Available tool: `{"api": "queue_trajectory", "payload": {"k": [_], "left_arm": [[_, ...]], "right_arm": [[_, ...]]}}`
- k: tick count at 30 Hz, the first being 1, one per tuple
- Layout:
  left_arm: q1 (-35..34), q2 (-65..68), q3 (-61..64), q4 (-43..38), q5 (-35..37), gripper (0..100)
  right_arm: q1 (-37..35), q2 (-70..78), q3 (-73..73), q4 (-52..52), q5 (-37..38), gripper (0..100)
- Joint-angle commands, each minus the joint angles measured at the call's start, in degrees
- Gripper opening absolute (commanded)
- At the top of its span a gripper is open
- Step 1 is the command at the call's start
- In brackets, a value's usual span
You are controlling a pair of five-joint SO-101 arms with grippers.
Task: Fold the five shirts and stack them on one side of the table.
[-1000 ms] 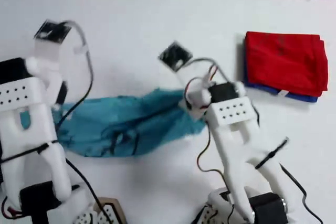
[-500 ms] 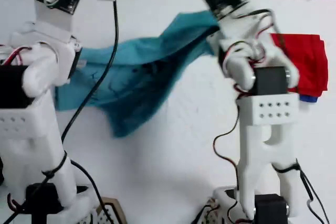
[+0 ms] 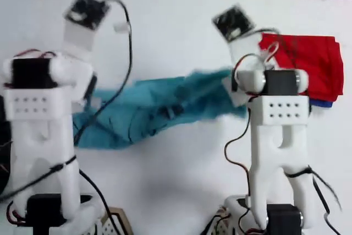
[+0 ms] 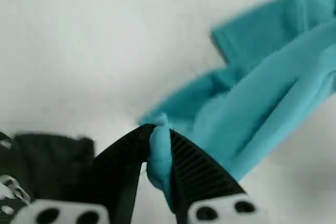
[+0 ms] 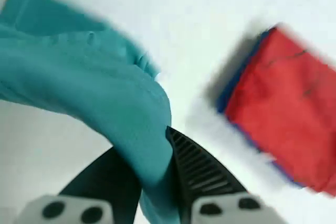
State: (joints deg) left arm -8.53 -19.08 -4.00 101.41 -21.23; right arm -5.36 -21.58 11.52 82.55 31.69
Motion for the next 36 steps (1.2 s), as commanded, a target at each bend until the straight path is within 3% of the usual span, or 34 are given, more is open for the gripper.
{"api": "queue_trajectory", "payload": {"k": [1, 10, 16, 21, 26, 32, 36], "left_arm": [[0.2, -1.0, 13.1, -0.2, 0.0, 3], [-1.3, -0.9, 33.6, -4.9, -3.3, 3], [-3.7, -0.9, 40.9, -10.7, -3.7, 4], [-4.0, -1.1, 44.1, -10.9, -8.6, 20], [-8.4, -1.3, 40.5, -9.3, -13.4, 18], [-7.3, -1.1, 38.4, -1.5, -20.8, 18], [-3.8, -0.9, 44.0, -9.5, -20.7, 18]], "right_arm": [[-0.6, -0.7, 8.8, 0.7, 0.1, 1.8], [0.0, -1.9, 31.0, -2.9, 11.3, 1.8], [-0.3, -14.3, 41.8, -7.9, 15.1, 1.8], [1.5, -25.2, 45.2, -10.1, 15.1, 3.7], [8.2, -27.1, 50.7, -23.2, 12.0, 16.9], [8.9, -27.3, 54.8, -26.4, 11.3, 17.6], [7.7, -29.8, 54.6, -26.5, 9.9, 17.6]]}}
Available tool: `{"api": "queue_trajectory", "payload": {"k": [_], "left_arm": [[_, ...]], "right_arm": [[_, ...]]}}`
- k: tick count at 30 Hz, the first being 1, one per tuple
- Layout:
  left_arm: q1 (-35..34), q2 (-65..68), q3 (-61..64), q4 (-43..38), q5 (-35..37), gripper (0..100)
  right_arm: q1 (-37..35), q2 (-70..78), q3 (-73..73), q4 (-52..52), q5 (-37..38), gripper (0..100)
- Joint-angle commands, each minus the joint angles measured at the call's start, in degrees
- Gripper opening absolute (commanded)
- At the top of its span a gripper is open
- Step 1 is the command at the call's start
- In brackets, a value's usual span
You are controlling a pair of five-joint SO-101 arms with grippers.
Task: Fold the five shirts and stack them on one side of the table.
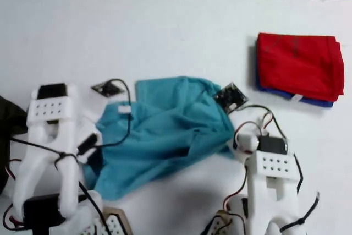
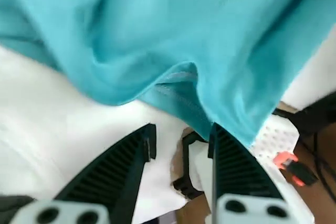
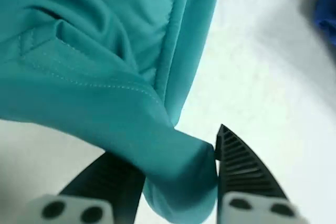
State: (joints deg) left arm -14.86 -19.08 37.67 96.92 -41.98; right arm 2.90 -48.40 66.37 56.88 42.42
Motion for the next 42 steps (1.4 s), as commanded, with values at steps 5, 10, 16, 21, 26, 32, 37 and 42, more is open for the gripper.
{"api": "queue_trajectory", "payload": {"k": [5, 10, 16, 21, 26, 32, 37, 42], "left_arm": [[5.9, 1.1, 7.4, -16.0, 7.2, 18], [9.3, 8.4, 2.2, -18.2, 12.8, 18], [10.5, 24.9, -4.7, -18.2, 15.8, 18], [6.2, 36.9, -14.3, -17.8, 16.1, 18], [2.7, 44.7, -29.8, -16.0, 19.7, 18], [3.3, 57.6, -56.7, -7.6, 23.8, 18], [3.3, 70.8, -82.9, 1.5, 25.8, 18], [3.1, 78.7, -100.7, 5.6, 25.8, 18]], "right_arm": [[-1.5, -7.6, -0.2, 1.8, -0.8, 17.6], [-1.5, -9.3, 0.8, 3.3, -0.8, 17.6], [-1.3, -9.5, 2.8, 3.0, -0.8, 17.6], [-1.1, -9.5, 3.1, 3.0, -0.8, 17.6], [-1.5, -9.1, 3.1, 2.8, -0.8, 17.6], [-1.2, -9.1, 4.2, -0.3, -0.8, 17.6], [-1.2, -9.1, 6.9, -3.1, -0.8, 17.6], [-1.2, -9.1, 8.1, -4.2, -0.8, 17.6]]}}
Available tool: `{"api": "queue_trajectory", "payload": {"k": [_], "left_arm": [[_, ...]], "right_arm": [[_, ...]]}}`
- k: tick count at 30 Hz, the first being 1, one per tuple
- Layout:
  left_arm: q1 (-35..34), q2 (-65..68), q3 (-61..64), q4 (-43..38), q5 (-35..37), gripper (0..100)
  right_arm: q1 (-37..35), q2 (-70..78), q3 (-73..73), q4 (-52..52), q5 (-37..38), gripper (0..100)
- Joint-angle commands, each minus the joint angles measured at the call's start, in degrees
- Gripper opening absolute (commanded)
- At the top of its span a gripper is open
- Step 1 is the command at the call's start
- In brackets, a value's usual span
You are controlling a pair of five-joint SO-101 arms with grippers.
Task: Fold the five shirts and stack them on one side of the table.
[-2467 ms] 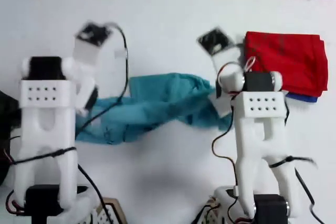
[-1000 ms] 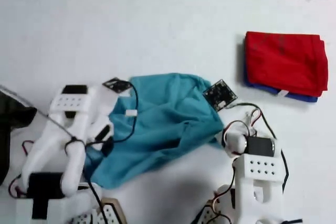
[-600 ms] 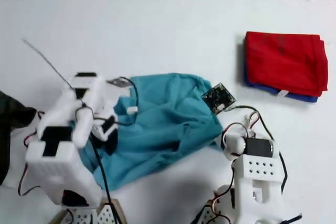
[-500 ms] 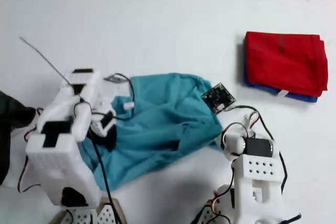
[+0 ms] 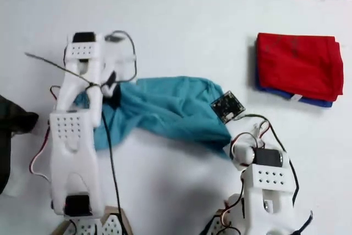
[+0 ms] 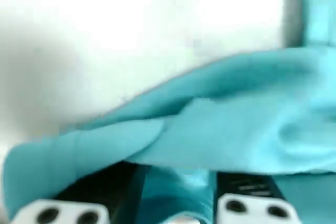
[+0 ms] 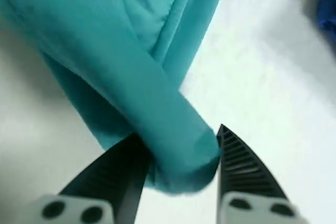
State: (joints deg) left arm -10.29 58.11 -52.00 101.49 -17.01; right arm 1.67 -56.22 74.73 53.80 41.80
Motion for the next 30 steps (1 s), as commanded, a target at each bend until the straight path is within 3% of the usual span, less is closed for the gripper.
{"api": "queue_trajectory", "payload": {"k": [1, 10, 18, 25, 30], "left_arm": [[-1.5, 1.5, -11.1, 1.1, 0.8, 18], [-1.1, -13.5, 5.1, 1.1, -0.1, 18], [1.7, -38.2, 33.5, 0.4, -6.8, 18], [3.6, -42.7, 59.9, -20.0, -7.9, 18], [-1.2, -42.1, 66.1, -22.1, -8.3, 18]], "right_arm": [[0.1, -1.3, -0.3, -1.1, -0.2, 17.6], [0.0, -1.3, -0.3, -1.4, -0.2, 17.6], [-0.2, -1.3, -0.3, -1.4, -0.2, 17.6], [0.0, -1.3, -0.3, -1.4, -0.2, 17.6], [0.1, -1.3, -0.3, -1.0, -0.2, 17.6]]}}
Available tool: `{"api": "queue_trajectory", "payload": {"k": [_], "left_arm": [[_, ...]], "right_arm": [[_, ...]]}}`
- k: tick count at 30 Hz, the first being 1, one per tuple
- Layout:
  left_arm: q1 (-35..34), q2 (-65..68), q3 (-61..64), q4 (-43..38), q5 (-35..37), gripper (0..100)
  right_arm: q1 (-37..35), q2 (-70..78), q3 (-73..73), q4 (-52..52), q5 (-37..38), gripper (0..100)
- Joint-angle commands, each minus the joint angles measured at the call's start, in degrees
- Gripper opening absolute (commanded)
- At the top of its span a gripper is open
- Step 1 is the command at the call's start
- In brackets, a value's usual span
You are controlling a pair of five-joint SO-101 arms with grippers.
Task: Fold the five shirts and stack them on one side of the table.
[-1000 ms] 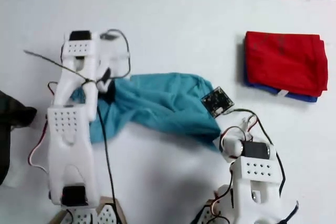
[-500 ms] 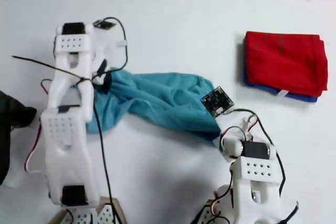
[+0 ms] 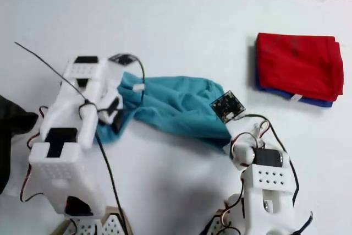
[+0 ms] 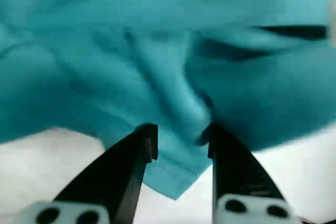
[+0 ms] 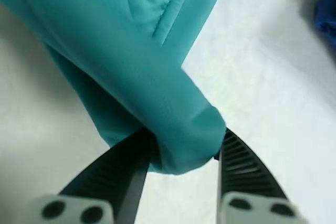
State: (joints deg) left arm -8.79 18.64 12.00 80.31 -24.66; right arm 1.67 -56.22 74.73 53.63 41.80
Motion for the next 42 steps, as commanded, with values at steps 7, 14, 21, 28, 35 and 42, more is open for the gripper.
{"api": "queue_trajectory", "payload": {"k": [7, 14, 21, 28, 35, 42], "left_arm": [[-7.0, -2.8, 2.5, 4.9, -4.9, 18], [-7.3, -9.7, 2.3, 10.1, -6.0, 18], [-7.4, -17.6, 5.4, 12.6, -6.3, 18], [-7.6, -14.0, 16.2, -0.4, -1.1, 18], [-7.4, -8.3, 17.0, -9.4, 5.6, 18], [-7.4, -7.6, 17.0, -7.2, 5.4, 23]], "right_arm": [[0.0, -1.3, -0.3, -0.8, -0.2, 17.6], [-0.2, -1.3, -0.3, -0.8, -0.2, 17.6], [-0.2, -1.3, -0.3, -0.9, -0.2, 17.6], [-0.2, -1.3, -0.3, -0.8, -0.2, 17.6], [0.0, -1.3, -0.3, -0.7, -0.2, 17.6], [0.0, -1.3, -0.3, 0.0, -0.2, 17.6]]}}
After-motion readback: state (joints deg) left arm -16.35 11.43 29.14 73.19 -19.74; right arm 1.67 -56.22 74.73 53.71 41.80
